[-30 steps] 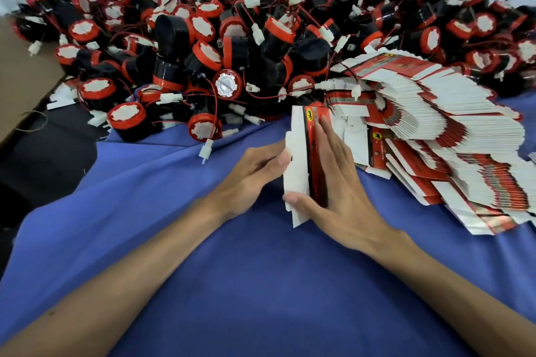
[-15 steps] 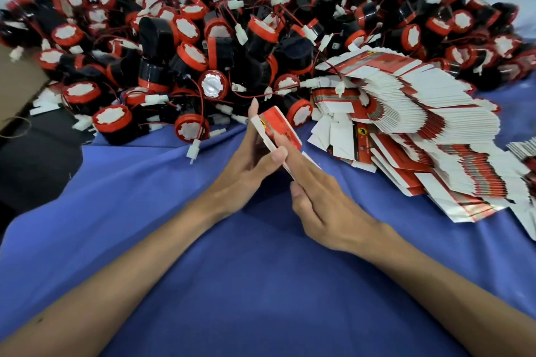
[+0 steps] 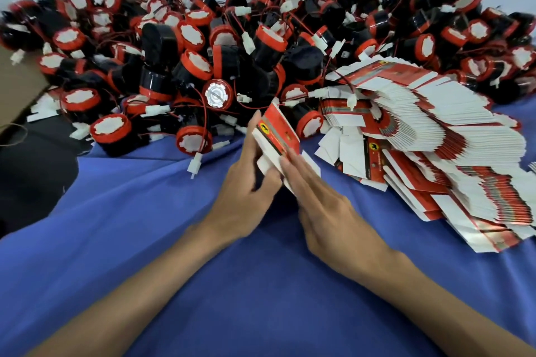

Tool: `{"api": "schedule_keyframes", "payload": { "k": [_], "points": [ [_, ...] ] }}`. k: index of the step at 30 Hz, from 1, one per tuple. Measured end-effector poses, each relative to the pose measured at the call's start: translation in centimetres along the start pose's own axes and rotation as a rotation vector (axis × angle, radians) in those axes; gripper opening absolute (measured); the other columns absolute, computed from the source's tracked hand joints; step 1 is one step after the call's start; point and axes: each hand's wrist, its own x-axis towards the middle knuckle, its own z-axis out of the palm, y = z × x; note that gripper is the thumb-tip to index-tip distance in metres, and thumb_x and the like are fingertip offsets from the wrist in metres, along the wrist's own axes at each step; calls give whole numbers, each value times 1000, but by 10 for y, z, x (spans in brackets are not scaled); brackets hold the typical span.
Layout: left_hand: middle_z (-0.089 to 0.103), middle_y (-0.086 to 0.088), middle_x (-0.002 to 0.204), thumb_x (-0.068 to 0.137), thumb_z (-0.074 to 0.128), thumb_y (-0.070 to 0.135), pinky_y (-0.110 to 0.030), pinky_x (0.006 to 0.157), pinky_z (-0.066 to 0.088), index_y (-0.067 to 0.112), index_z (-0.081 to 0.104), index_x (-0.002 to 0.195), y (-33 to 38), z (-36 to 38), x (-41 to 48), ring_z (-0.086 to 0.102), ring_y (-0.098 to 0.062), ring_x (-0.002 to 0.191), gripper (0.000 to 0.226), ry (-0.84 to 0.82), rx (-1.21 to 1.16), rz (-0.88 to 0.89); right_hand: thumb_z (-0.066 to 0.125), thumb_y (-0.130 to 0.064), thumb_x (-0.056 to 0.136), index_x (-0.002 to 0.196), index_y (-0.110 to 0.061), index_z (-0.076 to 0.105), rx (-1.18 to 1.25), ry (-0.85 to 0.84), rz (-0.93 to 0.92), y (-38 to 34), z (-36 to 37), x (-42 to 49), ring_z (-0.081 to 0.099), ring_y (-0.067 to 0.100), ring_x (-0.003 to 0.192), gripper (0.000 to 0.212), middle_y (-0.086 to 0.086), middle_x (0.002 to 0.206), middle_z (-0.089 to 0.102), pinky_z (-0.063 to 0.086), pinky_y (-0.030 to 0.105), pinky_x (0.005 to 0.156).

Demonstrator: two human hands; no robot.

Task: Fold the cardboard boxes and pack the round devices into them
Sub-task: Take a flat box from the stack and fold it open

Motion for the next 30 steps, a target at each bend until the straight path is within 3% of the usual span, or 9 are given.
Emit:
{"api": "schedule_keyframes", "payload": {
  "k": [2, 6, 10, 15, 20, 22, 25, 28, 30],
  "points": [
    [43, 28, 136, 89, 41, 17, -24, 110, 37, 42, 12, 142, -4, -2, 3, 42, 7, 128, 65, 81, -78, -38, 49, 8, 86, 146, 2, 28, 9, -2, -92, -2, 2, -2, 27, 35, 142, 63, 21, 153, 29, 35, 45, 111],
    [42, 35, 136, 92, 43, -9, -8, 101, 35, 24, 25, 147, -3, -2, 7, 39, 11, 129, 67, 133, 2, 51, 42, -26, 99, 151, -12, 13, 241, 42, 46, -10, 1, 0, 13, 15, 148, 61, 8, 160, 15, 19, 24, 118],
    [39, 35, 140, 87, 47, -14, -13, 106, 32, 30, 29, 141, 1, 2, 2, 36, 6, 135, 72, 108, 120, 220, 52, -47, 92, 153, -23, -10, 283, 82, 226, -6, 4, 2, -5, 10, 149, 90, -2, 162, -10, 20, 33, 119],
    [57, 0, 132, 93, 53, 9, -20, 96, 44, 7, 42, 141, 0, 2, 4, 55, -8, 119, 50, 137, 153, 278, 46, -26, 90, 153, -23, 4, 437, 139, 108, -12, 2, 4, 34, 8, 139, 76, -8, 155, 29, 34, 19, 109],
    [43, -2, 148, 90, 49, 22, -48, 106, 41, 42, 15, 146, -4, 2, 7, 43, -17, 135, 68, 213, 79, 42, 51, -3, 87, 147, -20, 20, 349, 129, 63, -16, 5, 9, 53, 1, 105, 69, 7, 135, 55, 39, 4, 90],
    [53, 4, 139, 88, 54, 17, -43, 104, 45, 33, 25, 146, -9, 2, 7, 49, -12, 129, 67, 197, 91, 38, 57, -10, 89, 147, -22, 24, 377, 148, 86, -16, 5, 10, 53, 0, 112, 68, 1, 136, 55, 39, 7, 92],
    [62, 30, 109, 84, 55, 26, -13, 84, 47, 14, 44, 138, -13, 3, 7, 57, 9, 102, 56, 216, 170, 67, 60, -11, 88, 150, -13, 24, 297, 216, 141, -14, 9, 9, 38, 14, 138, 71, 5, 151, 39, 37, 19, 107],
    [55, 12, 136, 84, 58, -6, -18, 96, 44, 16, 40, 144, -6, 5, 2, 53, -3, 122, 66, 155, 249, 257, 54, -2, 84, 150, -17, 14, 174, 276, 196, -6, 6, 9, 38, 33, 138, 78, 12, 159, 18, 49, 33, 92],
    [46, -4, 146, 79, 58, -18, -23, 96, 47, 12, 41, 142, -4, 4, 1, 54, -10, 122, 71, 165, 324, 379, 50, 7, 81, 147, -27, 14, 171, 296, 231, -1, 0, 9, 53, 45, 119, 83, 11, 159, 19, 57, 43, 76]
  ]
}}
